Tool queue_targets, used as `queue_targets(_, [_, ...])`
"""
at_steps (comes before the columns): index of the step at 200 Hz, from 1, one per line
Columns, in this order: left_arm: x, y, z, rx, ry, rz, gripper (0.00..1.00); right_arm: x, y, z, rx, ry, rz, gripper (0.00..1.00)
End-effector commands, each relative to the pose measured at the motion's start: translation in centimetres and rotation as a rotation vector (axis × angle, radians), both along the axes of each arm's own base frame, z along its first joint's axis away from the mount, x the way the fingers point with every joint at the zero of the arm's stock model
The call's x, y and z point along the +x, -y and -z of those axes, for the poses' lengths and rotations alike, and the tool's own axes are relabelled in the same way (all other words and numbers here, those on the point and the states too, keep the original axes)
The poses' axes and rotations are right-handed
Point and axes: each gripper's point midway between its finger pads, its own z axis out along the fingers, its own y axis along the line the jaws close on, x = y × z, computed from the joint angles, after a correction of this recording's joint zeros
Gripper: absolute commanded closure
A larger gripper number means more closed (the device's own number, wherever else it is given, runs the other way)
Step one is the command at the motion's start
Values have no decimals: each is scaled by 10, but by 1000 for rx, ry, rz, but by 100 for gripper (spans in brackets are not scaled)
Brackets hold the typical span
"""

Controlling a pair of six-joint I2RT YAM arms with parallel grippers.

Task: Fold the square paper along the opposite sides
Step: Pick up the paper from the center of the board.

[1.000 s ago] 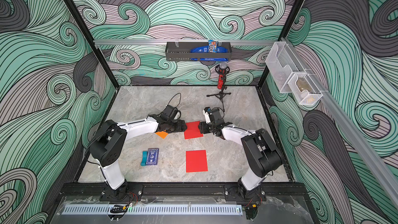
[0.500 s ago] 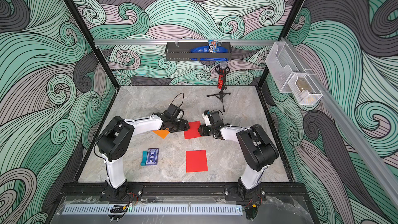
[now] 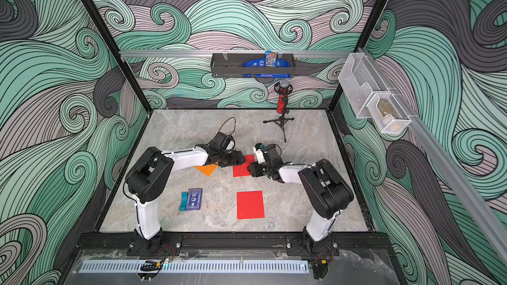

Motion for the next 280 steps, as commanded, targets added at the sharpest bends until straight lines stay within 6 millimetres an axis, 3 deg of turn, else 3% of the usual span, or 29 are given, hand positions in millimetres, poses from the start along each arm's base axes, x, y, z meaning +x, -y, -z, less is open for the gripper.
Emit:
queue_targets(1, [-21,-11,33,57,-100,0,23,-18,-3,19,-2,-77,-15,48])
queue_targets(54, [-24,-14,36,66,-106,-3,25,-18,-19,18,24,-70,-44,48])
queue_targets(96, [-24,-15,37,71,-112,3,50,-15,-25,13,38,-57,-51,48])
queue_targets(122, [-20,-18,28,93,-92,6,61,-11,-27,-10,65,-7,-52,48])
queue_targets(164, [-7,-15,-9,58,-23,27,67,-1,-19,-68,118,110,-37,44])
queue_targets(211, [-5,-13,-62,-61,41,97,68,-7,-5,-115,231,156,-53,40])
queue_targets(240, [-15,-14,-99,-192,86,170,69,-16,-4,-135,335,137,-100,37])
queue_targets(280, [-37,-11,-142,-380,152,286,69,-24,-14,-146,484,95,-174,31])
